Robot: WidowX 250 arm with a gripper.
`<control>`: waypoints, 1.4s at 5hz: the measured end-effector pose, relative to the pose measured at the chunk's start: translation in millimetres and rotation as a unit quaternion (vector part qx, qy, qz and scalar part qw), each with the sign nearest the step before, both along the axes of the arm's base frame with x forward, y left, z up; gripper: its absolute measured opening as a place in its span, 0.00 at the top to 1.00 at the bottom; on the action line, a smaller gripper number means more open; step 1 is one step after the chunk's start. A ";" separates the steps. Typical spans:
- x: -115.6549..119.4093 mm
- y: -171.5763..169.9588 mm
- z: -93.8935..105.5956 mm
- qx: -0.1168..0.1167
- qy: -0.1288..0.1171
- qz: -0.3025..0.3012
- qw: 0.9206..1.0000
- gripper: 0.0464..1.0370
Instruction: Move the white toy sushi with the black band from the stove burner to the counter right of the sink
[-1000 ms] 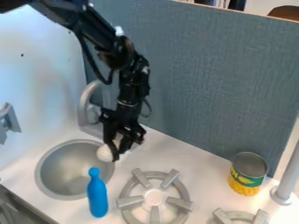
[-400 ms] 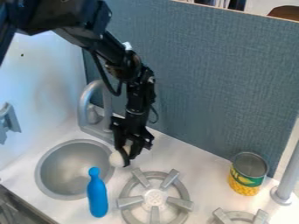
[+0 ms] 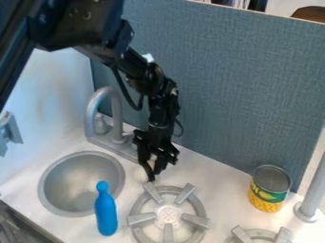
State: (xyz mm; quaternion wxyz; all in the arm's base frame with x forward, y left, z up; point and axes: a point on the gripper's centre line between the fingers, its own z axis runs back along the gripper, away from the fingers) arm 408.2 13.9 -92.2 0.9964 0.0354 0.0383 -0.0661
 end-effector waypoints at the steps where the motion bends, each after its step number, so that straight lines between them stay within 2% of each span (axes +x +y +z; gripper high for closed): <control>1: 3.8 0.2 -2.8 0.001 0.002 0.004 1.000 0.39; 2: 0.4 -0.5 -5.8 -0.001 0.004 0.015 1.000 0.09; 3: -13.3 -1.0 -5.9 -0.001 -0.003 0.033 0.999 0.03; 4: -2.2 -1.5 43.9 -0.003 -0.083 0.040 0.996 0.03; 5: -9.9 1.8 68.3 0.006 -0.119 0.050 0.992 0.04; 6: -30.9 2.2 78.3 0.010 -0.114 0.047 0.992 0.04; 7: -61.0 -14.9 83.2 0.002 -0.088 0.018 0.996 0.04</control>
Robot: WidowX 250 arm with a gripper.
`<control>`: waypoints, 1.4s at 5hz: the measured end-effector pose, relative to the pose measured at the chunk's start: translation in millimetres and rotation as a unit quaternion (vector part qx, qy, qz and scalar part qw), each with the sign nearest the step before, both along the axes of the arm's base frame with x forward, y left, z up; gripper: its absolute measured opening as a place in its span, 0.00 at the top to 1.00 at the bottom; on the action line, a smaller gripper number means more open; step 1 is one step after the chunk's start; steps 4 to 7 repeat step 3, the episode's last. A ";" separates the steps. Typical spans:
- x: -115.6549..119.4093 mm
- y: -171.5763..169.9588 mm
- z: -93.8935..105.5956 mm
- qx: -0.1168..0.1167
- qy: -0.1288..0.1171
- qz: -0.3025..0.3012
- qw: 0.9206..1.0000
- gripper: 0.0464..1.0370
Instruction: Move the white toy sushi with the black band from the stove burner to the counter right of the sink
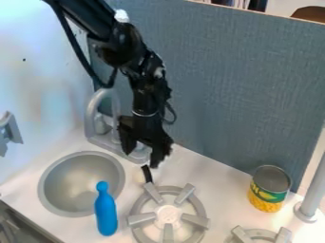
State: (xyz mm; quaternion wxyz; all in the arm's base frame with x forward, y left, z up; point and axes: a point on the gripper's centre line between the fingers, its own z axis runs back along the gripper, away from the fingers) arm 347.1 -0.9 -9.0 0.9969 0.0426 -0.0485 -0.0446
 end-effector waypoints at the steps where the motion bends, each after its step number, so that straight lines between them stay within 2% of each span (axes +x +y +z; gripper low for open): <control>1: -27.6 -8.1 12.0 -0.004 0.000 -0.020 1.000 0.04; 2: -43.7 -9.8 22.4 -0.010 -0.015 -0.024 1.000 0.04; 3: -53.2 -9.7 29.6 -0.012 -0.007 -0.028 1.000 0.04; 7: -53.2 -9.7 29.6 -0.012 -0.007 -0.028 1.000 0.04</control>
